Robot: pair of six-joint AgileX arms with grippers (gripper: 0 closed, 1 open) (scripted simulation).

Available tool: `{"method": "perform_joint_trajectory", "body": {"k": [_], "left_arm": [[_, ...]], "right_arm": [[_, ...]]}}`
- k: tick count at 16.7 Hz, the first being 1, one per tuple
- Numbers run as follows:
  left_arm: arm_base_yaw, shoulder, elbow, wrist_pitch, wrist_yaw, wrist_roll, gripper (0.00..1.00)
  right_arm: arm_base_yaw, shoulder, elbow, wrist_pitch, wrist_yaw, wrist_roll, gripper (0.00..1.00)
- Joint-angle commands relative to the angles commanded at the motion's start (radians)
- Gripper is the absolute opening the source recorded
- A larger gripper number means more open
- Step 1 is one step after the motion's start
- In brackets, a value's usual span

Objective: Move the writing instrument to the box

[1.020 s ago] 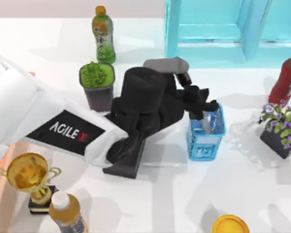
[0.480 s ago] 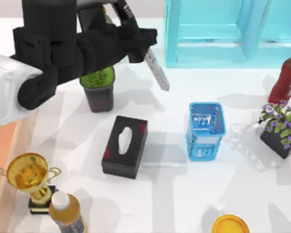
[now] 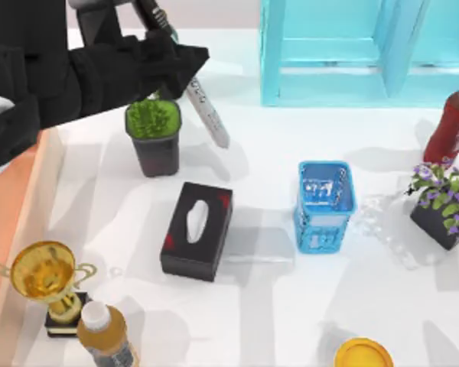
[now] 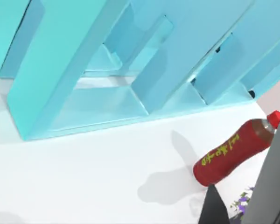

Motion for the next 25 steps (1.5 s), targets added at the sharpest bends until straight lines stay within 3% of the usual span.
{"method": "perform_joint_trajectory", "body": {"k": [4, 10, 14, 18, 25], "left_arm": [[0.052, 0.012, 0.011, -0.056, 0.017, 0.035, 0.0], [0.318, 0.054, 0.082, -0.391, 0.112, 0.322, 0.0], [0.537, 0.071, 0.155, -0.691, 0.221, 0.678, 0.0], [0.741, 0.088, 0.228, -0.971, 0.364, 1.133, 0.0], [1.0, 0.141, 0.305, -1.354, 0.615, 1.924, 0.0]], "right_arm": [[0.0, 0.0, 0.0, 0.0, 0.0, 0.0, 1.0], [0.0, 0.0, 0.0, 0.0, 0.0, 0.0, 1.0], [0.0, 0.0, 0.0, 0.0, 0.0, 0.0, 1.0], [0.0, 0.0, 0.0, 0.0, 0.0, 0.0, 1.0], [0.0, 0.0, 0.0, 0.0, 0.0, 0.0, 1.0]]}}
